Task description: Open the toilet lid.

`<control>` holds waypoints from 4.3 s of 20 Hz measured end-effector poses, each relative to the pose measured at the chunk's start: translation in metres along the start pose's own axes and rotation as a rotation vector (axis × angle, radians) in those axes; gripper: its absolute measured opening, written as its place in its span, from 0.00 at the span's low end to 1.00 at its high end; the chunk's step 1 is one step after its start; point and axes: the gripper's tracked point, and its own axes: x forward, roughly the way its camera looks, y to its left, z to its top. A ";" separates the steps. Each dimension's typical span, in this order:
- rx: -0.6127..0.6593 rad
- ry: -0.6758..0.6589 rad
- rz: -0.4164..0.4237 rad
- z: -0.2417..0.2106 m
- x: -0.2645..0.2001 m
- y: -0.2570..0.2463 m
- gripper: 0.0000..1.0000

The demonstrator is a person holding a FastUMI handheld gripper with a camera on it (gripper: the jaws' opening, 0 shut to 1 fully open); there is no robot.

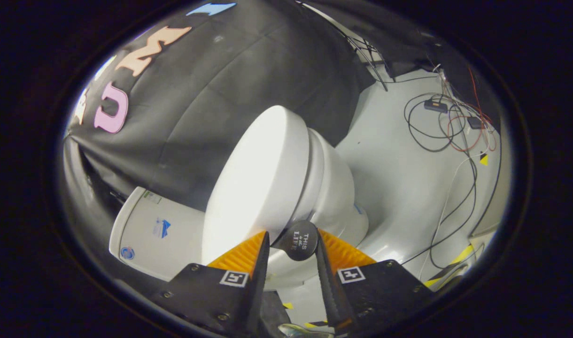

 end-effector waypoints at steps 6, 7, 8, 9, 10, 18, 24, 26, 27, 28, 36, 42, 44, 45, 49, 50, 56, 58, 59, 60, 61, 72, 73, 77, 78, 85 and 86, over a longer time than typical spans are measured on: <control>0.040 -0.037 -0.006 0.004 0.042 -0.007 0.54; 0.092 -0.049 0.000 0.010 -0.006 -0.006 0.33; 0.114 -0.051 0.030 0.010 -0.007 -0.001 0.11; 0.114 -0.053 0.047 0.009 -0.004 -0.002 0.09; 0.109 -0.044 0.056 0.008 -0.004 -0.001 0.06; 0.078 -0.060 0.037 0.011 -0.010 0.002 0.02; 0.027 -0.095 0.060 0.020 -0.023 0.026 0.01; 0.000 -0.105 0.062 0.022 -0.028 0.034 0.01; -0.018 -0.112 0.065 0.024 -0.032 0.040 0.01; -0.033 -0.118 0.068 0.026 -0.035 0.045 0.01; -0.062 -0.159 0.121 0.031 -0.057 0.084 0.01; -0.112 -0.192 0.129 0.033 -0.069 0.109 0.01; -0.128 -0.197 0.138 0.033 -0.072 0.117 0.01; -0.139 -0.200 0.140 0.034 -0.074 0.120 0.01; -0.214 -0.214 0.133 0.033 -0.081 0.134 0.01; -0.231 -0.215 0.131 0.033 -0.082 0.138 0.01; -0.318 -0.229 0.132 0.032 -0.090 0.157 0.01; -0.333 -0.234 0.136 0.032 -0.091 0.163 0.01; -0.339 -0.236 0.138 0.031 -0.093 0.167 0.01; -0.348 -0.239 0.140 0.030 -0.094 0.170 0.01; -0.356 -0.240 0.141 0.031 -0.095 0.173 0.01; -0.480 -0.284 0.109 0.025 -0.106 0.214 0.01; -0.486 -0.289 0.108 0.023 -0.107 0.218 0.01; -0.490 -0.307 0.115 0.019 -0.110 0.231 0.01; -0.492 -0.313 0.121 0.018 -0.110 0.235 0.01; -0.507 -0.316 0.164 0.007 -0.115 0.262 0.02; -0.514 -0.314 0.168 0.005 -0.116 0.265 0.02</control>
